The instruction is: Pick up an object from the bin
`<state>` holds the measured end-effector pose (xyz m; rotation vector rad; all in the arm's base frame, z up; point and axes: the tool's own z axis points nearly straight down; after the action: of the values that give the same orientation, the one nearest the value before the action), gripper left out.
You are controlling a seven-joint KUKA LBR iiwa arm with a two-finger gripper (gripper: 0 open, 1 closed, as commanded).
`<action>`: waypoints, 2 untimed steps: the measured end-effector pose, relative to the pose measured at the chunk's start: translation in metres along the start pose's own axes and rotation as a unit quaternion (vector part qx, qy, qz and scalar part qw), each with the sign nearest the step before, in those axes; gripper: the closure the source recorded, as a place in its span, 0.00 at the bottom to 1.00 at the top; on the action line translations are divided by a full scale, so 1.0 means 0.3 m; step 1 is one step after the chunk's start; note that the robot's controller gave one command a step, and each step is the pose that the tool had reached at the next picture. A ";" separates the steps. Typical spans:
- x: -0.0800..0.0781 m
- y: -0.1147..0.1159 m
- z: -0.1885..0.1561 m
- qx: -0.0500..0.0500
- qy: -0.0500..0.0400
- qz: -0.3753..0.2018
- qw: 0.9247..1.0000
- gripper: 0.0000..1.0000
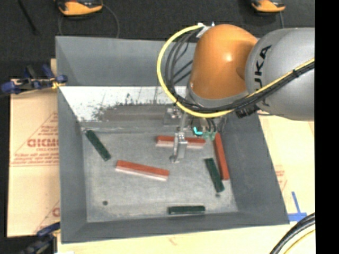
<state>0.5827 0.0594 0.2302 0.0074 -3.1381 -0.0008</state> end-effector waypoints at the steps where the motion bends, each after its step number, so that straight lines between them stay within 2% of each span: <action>1: 0.110 0.121 0.547 0.000 0.001 0.057 0.998 0.00; 2: 0.106 0.120 0.544 -0.001 -0.003 0.057 0.998 0.00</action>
Offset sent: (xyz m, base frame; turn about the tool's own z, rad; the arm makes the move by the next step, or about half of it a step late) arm -0.0320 0.0356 -0.1602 0.1167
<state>0.5501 0.0955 0.0671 -0.1713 -3.1396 -0.0038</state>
